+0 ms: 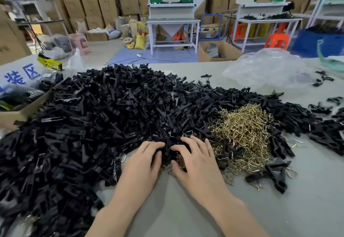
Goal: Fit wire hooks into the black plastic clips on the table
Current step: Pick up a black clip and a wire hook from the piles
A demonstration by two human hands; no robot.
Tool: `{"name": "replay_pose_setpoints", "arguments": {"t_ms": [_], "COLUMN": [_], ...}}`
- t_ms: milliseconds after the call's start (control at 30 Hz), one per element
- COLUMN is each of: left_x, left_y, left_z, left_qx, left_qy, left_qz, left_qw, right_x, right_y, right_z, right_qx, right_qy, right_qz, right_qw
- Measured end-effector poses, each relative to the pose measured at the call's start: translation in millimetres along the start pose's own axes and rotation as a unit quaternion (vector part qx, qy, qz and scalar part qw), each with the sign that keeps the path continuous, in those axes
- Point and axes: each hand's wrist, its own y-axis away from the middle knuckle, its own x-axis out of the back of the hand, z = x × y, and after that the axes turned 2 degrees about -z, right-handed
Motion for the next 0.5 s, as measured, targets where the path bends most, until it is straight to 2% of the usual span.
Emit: {"name": "replay_pose_setpoints", "arguments": {"t_ms": [267,500], "left_x": [1,-1], "left_y": [2,4], "left_z": [7,10], "left_qx": [-0.028,-0.036], "left_qy": [0.037,0.052], "left_qz": [0.009,0.031], "left_qw": [0.999,0.997], "right_x": [5,4], "right_y": [1,2], "right_z": [-8,-8], "right_qx": [0.004,0.02], "right_qy": [-0.082,-0.092], "right_qz": [0.041,0.074], "right_qw": [0.996,0.993]}}
